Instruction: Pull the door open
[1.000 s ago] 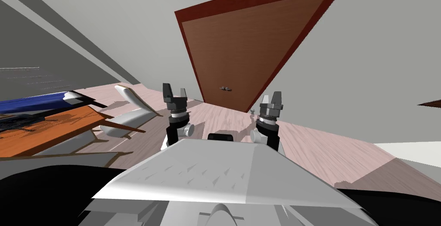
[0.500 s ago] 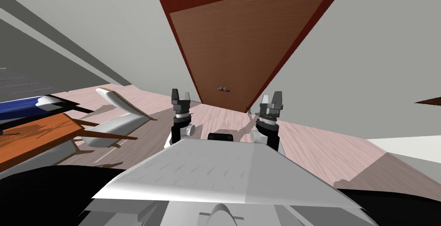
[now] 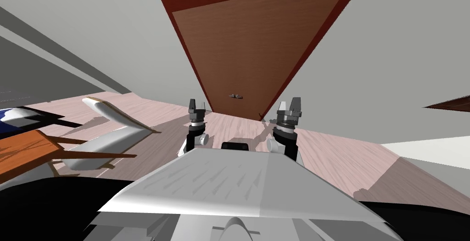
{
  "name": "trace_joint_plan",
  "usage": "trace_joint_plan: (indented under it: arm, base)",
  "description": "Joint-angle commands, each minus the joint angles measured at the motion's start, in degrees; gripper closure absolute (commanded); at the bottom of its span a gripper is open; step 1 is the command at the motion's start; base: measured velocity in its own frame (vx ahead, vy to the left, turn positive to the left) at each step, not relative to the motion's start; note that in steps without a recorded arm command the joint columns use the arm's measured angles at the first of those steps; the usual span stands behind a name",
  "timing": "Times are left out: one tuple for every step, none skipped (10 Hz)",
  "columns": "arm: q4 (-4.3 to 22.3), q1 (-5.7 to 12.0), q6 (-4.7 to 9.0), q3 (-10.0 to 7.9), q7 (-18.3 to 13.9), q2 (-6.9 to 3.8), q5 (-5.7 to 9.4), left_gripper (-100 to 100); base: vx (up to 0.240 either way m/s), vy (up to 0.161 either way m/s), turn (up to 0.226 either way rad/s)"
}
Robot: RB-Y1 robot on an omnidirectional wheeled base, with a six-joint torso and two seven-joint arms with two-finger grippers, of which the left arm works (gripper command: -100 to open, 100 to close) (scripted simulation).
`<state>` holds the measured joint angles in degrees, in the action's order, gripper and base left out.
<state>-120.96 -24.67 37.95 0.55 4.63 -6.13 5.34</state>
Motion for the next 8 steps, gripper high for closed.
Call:
trace_joint_plan:
  arm:
    - [2.1, 0.1, 0.75, -0.07, -0.7, -0.54, 0.29, -100]
    - [3.5, 0.25, 1.19, -0.12, -1.1, -0.88, 0.48, -100]
    - [5.0, 0.4, 1.66, -0.16, -1.5, -1.23, 0.67, -100]
    - [6.5, 0.55, 2.12, -0.2, -2.0, -1.58, 0.86, -100]
    - [8.0, 0.7, 2.58, -0.24, -2.4, -1.94, 1.05, -100]
    - [8.0, 0.7, 2.58, -0.24, -2.4, -1.94, 1.05, -100]
    - [9.5, 0.85, 3.04, -0.29, -2.8, -2.29, 1.25, -100]
    - [11.1, 1.01, 3.54, -0.33, -3.3, -2.67, 1.45, -100]
  base:
    - [0.088, -0.017, -0.069]
    - [0.099, -0.028, -0.071]
    - [0.112, -0.033, -0.095]
    - [0.104, -0.023, -0.077]
    - [0.099, -0.036, -0.08]
    - [0.067, -0.026, -0.021]
    - [0.056, -0.015, -0.046]
    - [0.081, -0.03, -0.085]
